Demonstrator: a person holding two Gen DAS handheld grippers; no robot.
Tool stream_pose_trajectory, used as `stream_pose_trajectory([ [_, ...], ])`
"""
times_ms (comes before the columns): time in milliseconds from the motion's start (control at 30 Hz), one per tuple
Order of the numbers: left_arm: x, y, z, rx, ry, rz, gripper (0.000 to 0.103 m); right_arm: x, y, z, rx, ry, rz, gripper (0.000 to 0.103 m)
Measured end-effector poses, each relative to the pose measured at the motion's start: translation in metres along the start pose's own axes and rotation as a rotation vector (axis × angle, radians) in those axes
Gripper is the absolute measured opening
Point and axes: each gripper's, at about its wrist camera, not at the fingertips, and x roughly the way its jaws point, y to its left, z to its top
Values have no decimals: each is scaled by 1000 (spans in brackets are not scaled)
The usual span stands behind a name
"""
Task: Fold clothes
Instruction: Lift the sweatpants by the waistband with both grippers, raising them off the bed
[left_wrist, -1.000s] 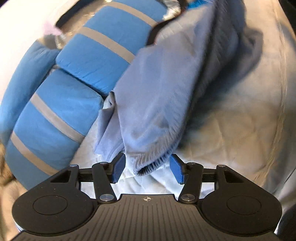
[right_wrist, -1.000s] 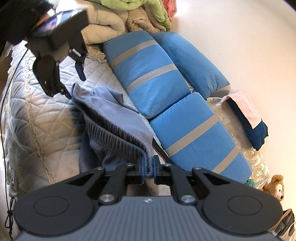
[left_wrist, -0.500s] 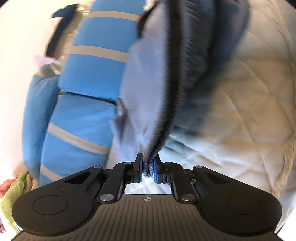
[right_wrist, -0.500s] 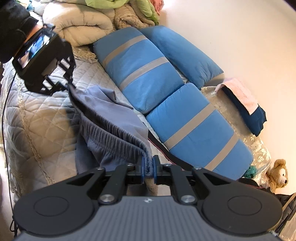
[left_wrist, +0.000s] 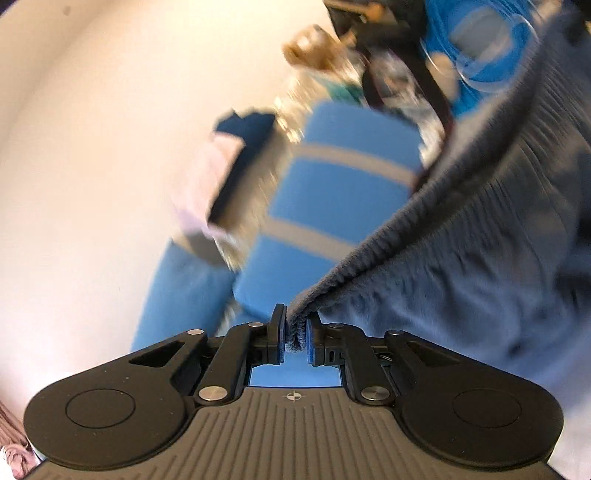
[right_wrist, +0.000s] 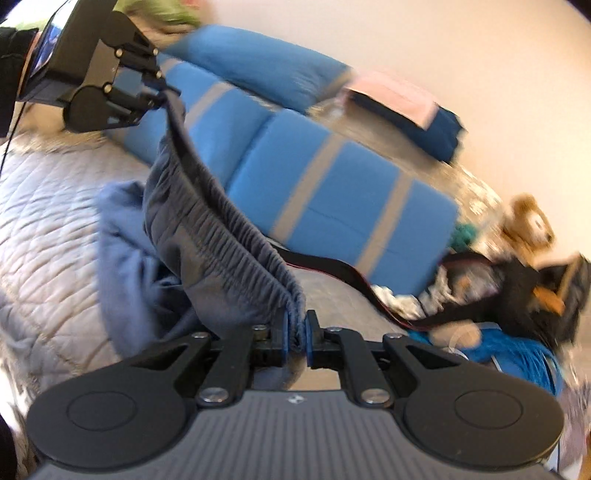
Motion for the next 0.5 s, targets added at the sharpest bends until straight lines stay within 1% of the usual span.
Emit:
stream_pose_trajectory([
  [67, 10, 0, 30, -25, -49, 5, 10, -3, -19, -3, 57, 15, -32, 9],
  [200, 32, -11, 81, -47, -130, -24, 10, -7, -58, -15, 174, 60, -87, 9],
  [233, 33, -16, 93, -49, -148, -29, 10, -8, -66, -18, 196, 72, -99, 9],
  [400, 62, -33, 150, -51, -212, -70, 10, -10, -105, -38, 287, 121, -153, 9],
  [500, 78, -49, 179, -41, -233, -93, 10, -8, -124, -50, 341, 152, -163, 9],
])
